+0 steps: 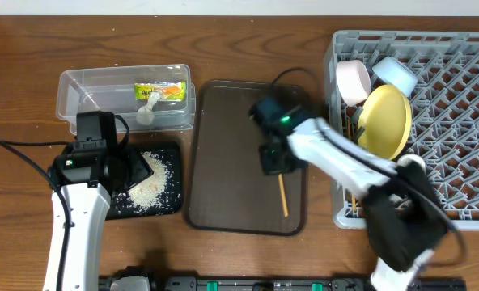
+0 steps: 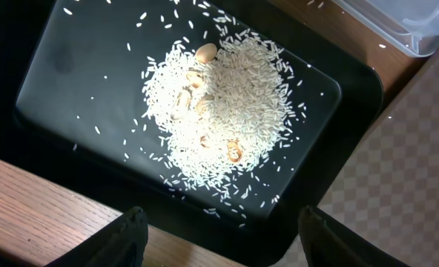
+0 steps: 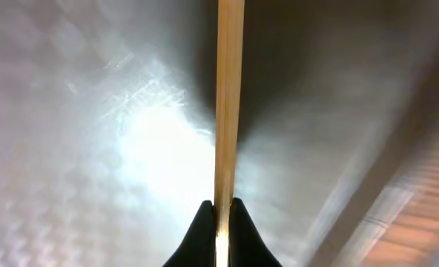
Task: Sort waste into correct bins and load items into the dishwasher rack
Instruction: 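Carry the second chopstick with the right gripper and insert it in the rack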
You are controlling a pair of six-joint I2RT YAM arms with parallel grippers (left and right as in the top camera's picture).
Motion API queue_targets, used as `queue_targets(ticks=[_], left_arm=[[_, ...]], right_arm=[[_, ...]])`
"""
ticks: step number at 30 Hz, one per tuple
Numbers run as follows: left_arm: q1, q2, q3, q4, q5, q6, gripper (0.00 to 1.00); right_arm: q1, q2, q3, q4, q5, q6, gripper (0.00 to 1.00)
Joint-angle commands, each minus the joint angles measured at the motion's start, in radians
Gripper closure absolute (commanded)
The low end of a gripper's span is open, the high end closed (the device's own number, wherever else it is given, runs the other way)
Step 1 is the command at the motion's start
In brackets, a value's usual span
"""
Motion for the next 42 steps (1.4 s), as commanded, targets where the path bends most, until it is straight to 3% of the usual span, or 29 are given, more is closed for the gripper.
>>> queue_targets(ticks=[1, 9, 17, 22, 28, 31, 34, 39, 42], left_arm=[[0.004, -0.007, 0.006, -0.002, -0.008, -0.009, 0.32], [0.004, -0.007, 0.005, -0.001, -0.008, -0.009, 0.32], [0.004, -0.007, 0.005, -0.001, -0.008, -0.010, 0.32], [0.004, -0.007, 0.005, -0.001, -0.008, -0.010, 0.32], [0.004, -0.007, 0.005, -0.002, -0.008, -0.010, 0.32], [0.004, -0.007, 0.005, -0.002, -0.009, -0.009, 0.32], [0.004, -0.008, 0.006, -0.002, -0.008, -0.009, 0.32], [0.004, -0.008, 0.006, 0.004, -0.008, -0.005, 0.32], [-0.011, -0.009, 0.006, 0.026, 0.016, 0.064, 0.32]], right_arm=[[-0.064, -0.154, 0.005, -0.040, 0.008, -0.148, 0.99], [-0.300, -0.347, 0.005, -0.193, 0.008, -0.259, 0.99], [-0.480, -0.334, -0.014, -0.238, 0.008, -0.351, 0.99], [-0.504, -0.282, -0.039, -0.226, 0.009, -0.369, 0.99], [-0.504, -0.217, -0.054, -0.183, 0.008, -0.368, 0.92], [-0.504, -0.215, -0.053, -0.171, 0.008, -0.368, 0.76], [-0.506, -0.235, -0.052, -0.166, 0.005, -0.363, 0.70], [-0.510, -0.320, -0.051, -0.131, 0.000, -0.361, 0.68], [-0.510, -0.386, -0.052, -0.104, 0.000, -0.361, 0.68]])
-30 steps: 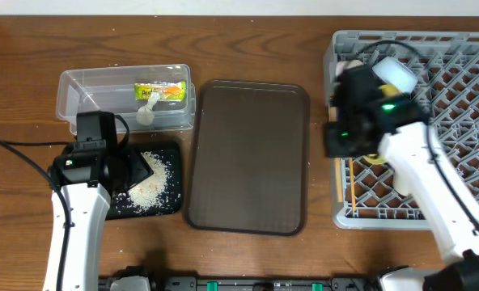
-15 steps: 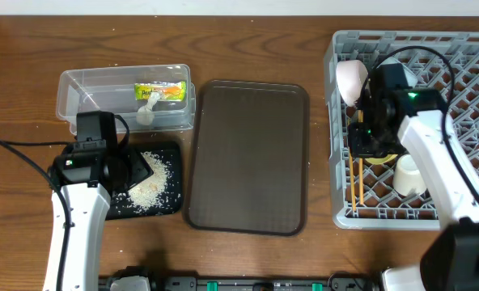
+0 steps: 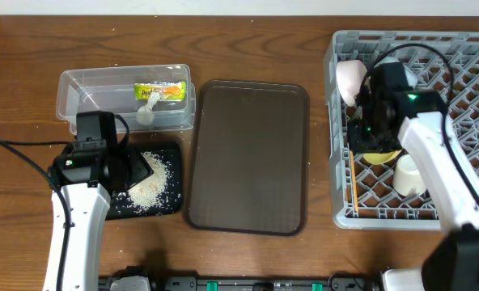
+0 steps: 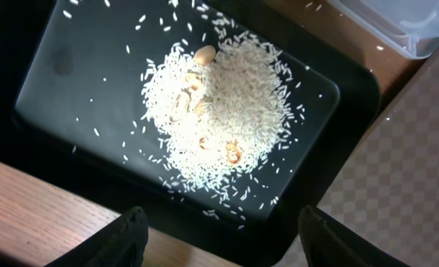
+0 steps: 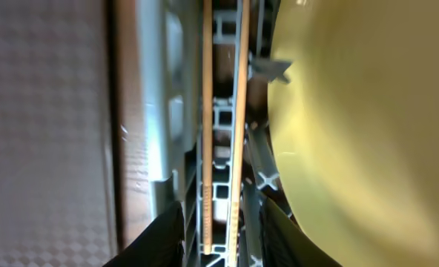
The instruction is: Sort waste into correct bins and load items into the dishwasher rack
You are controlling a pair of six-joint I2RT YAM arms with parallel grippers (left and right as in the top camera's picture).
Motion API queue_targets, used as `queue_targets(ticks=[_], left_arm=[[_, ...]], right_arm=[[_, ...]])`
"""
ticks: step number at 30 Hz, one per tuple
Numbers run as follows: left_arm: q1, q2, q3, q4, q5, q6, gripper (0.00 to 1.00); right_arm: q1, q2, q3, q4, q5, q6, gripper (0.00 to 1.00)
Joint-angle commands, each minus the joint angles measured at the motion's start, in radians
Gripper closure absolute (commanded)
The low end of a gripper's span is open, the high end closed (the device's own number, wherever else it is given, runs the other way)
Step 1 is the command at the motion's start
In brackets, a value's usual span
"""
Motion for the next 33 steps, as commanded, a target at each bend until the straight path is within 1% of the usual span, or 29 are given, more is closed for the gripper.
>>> queue_targets(ticks=[1, 3, 4, 6, 9, 11, 13, 14, 16, 18, 21, 22, 26, 30, 33], left_arm=[[-0.022, -0.008, 0.008, 0.023, 0.036, 0.085, 0.32], [-0.054, -0.008, 0.008, 0.055, 0.068, 0.147, 0.32], [-0.077, -0.008, 0.008, 0.074, 0.083, 0.187, 0.32], [-0.122, -0.008, 0.008, 0.105, 0.104, 0.243, 0.32], [-0.194, -0.007, 0.008, 0.122, 0.103, 0.276, 0.32], [-0.234, -0.006, 0.008, 0.109, 0.103, 0.282, 0.32], [-0.259, -0.005, 0.008, 0.064, 0.100, 0.282, 0.32], [-0.262, -0.005, 0.008, 0.036, 0.099, 0.282, 0.32], [-0.261, -0.005, 0.007, -0.040, 0.099, 0.281, 0.32], [-0.262, -0.009, 0.007, -0.083, 0.099, 0.282, 0.32], [-0.262, -0.048, 0.001, -0.106, 0.099, 0.281, 0.32], [-0.262, -0.071, -0.002, -0.106, 0.099, 0.282, 0.32], [-0.262, -0.216, -0.033, -0.069, 0.095, 0.282, 0.32], [-0.262, -0.430, -0.098, -0.006, 0.091, 0.281, 0.32], [-0.262, -0.557, -0.136, 0.021, 0.088, 0.281, 0.31]], right_arm=[[-0.007, -0.104, 0.003, 0.030, -0.018, 0.000, 0.67], [-0.010, -0.142, 0.003, 0.073, -0.077, -0.006, 0.62], [-0.010, -0.156, 0.003, 0.102, -0.117, -0.008, 0.54], [-0.011, -0.170, 0.003, 0.149, -0.162, -0.008, 0.48], [-0.011, -0.169, 0.003, 0.192, -0.181, -0.007, 0.45], [-0.011, -0.168, 0.003, 0.180, -0.181, -0.003, 0.43], [-0.011, -0.171, 0.003, 0.146, -0.180, -0.003, 0.41], [-0.011, -0.172, 0.003, 0.129, -0.177, -0.002, 0.35], [-0.011, -0.183, 0.001, 0.099, -0.159, 0.029, 0.20], [-0.011, -0.201, -0.006, 0.075, -0.123, 0.063, 0.13], [-0.011, -0.253, -0.046, 0.069, -0.113, 0.069, 0.07], [-0.010, -0.272, -0.066, 0.075, -0.113, 0.071, 0.01], [-0.009, -0.400, -0.198, 0.144, -0.101, 0.091, 0.01], [-0.009, -0.598, -0.370, 0.273, -0.095, 0.091, 0.01], [-0.009, -0.736, -0.468, 0.335, -0.067, 0.091, 0.01]])
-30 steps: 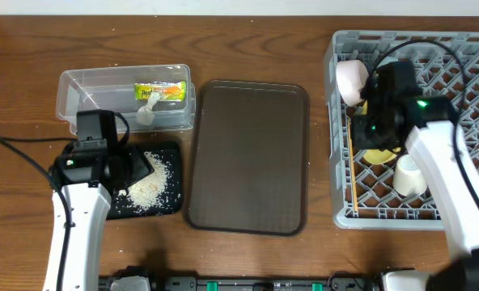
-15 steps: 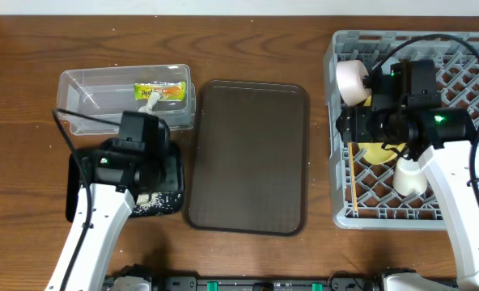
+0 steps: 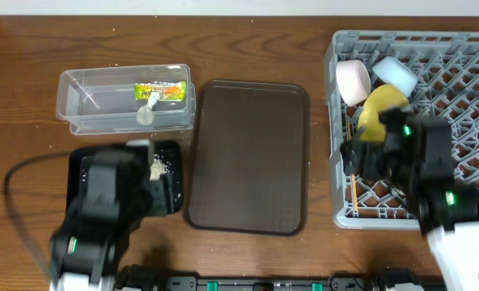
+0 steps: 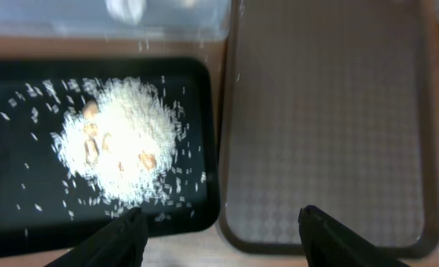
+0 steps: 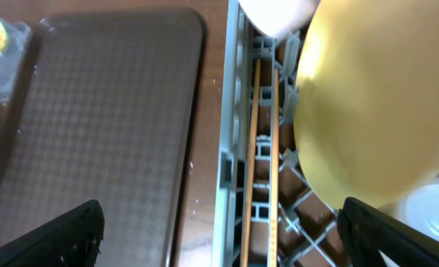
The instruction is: Sort waste into correct bins and load items into the dishwasher rack
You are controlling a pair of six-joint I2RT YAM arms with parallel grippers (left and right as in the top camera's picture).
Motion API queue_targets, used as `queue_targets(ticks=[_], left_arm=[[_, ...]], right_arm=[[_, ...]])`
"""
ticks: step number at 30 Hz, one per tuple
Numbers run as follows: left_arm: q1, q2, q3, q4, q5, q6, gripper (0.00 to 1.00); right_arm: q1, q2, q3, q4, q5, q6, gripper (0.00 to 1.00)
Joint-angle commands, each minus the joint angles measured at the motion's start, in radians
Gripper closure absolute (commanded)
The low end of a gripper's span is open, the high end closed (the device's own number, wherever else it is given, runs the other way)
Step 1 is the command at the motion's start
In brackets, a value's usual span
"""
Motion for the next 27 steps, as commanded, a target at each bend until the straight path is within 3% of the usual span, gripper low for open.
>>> queue_targets(ticks=[1, 8, 27], left_arm=[[-0.002, -0.119, -0.044, 0.029, -0.011, 0.016, 0.03], [-0.002, -0.218, -0.046, 0.081, -0.011, 0.016, 0.03], [-0.002, -0.214, -0.046, 0.079, -0.011, 0.017, 0.02]], right_arm=[[-0.004, -0.150, -0.094, 0.037, 0.040, 0.014, 0.01], [-0.004, -0.299, -0.157, -0.013, 0.046, 0.014, 0.01], [-0.004, -0.300, -0.157, -0.174, 0.046, 0.014, 0.01]])
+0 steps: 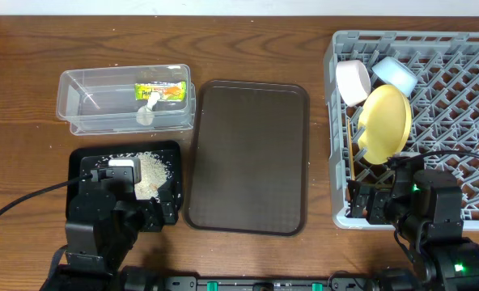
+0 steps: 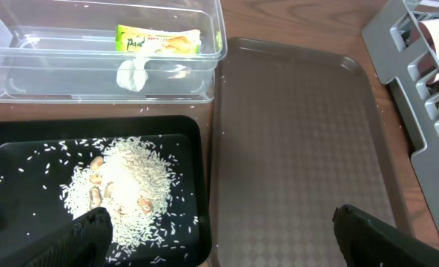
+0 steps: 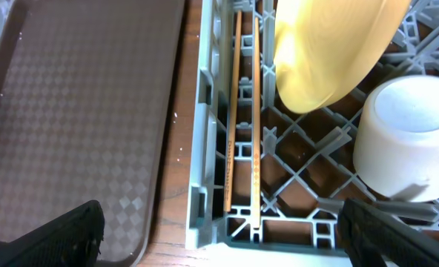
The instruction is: Sort waste into correct bins and load items into the dishwasher rack
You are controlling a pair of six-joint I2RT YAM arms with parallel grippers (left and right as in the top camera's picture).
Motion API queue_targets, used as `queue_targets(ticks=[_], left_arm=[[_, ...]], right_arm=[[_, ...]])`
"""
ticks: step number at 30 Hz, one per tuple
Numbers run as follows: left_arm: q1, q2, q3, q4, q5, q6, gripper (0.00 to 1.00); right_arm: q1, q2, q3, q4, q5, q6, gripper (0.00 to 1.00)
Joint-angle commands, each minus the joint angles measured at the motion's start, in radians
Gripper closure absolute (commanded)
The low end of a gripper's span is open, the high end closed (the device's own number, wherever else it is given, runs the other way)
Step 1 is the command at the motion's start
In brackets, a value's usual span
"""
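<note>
Two wooden chopsticks (image 3: pixel 243 111) lie side by side in the left channel of the grey dishwasher rack (image 1: pixel 466 48). Beside them stand a yellow plate (image 1: pixel 385 121), a white cup (image 3: pixel 405 133) and two more cups (image 1: pixel 353 81). The brown tray (image 1: pixel 247 158) is bare. A clear bin (image 1: pixel 86 97) holds a green wrapper (image 2: pixel 158 41) and a tissue (image 2: pixel 133 74). Rice (image 2: pixel 123 185) lies in the black bin (image 2: pixel 27 148). My left gripper (image 2: pixel 230 245) is open above the black bin's near right corner. My right gripper (image 3: pixel 230 241) is open above the rack's near left corner.
Both arms sit low at the table's near edge, the left arm (image 1: pixel 102 226) below the black bin and the right arm (image 1: pixel 426 218) over the rack's front. Wood table (image 1: pixel 247 48) shows around all containers.
Both arms have drawn back toward the table's near edge and both wrist views now take in more. Both grippers stay open and empty. The chopsticks lie where they lay.
First my right gripper was shut on a chopstick on the brown tray, the left open over the rice. Then the right was open over the rack, with two chopsticks in its channel and the tray bare. After that both arms stood farther back, now farther still.
</note>
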Motion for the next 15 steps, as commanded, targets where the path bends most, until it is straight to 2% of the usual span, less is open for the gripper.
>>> queue_targets(ticks=[1, 5, 9, 11, 15], left_arm=[[-0.002, -0.001, -0.007, 0.001, -0.011, 0.012, 0.02], [-0.002, -0.001, -0.007, 0.002, -0.011, 0.012, 0.02], [-0.002, -0.001, -0.007, 0.002, -0.011, 0.012, 0.02], [-0.002, -0.001, -0.007, 0.002, -0.011, 0.012, 0.02], [-0.002, -0.001, -0.007, 0.002, -0.011, 0.012, 0.02]], right_arm=[[-0.004, -0.002, -0.008, -0.012, 0.010, 0.011, 0.01], [-0.004, -0.002, -0.008, 0.002, 0.075, -0.021, 0.01], [-0.010, -0.048, -0.022, 0.100, 0.092, -0.088, 0.01], [-0.027, -0.112, -0.050, 0.163, 0.092, -0.152, 0.01], [-0.050, -0.261, -0.158, 0.289, 0.092, -0.174, 0.01]])
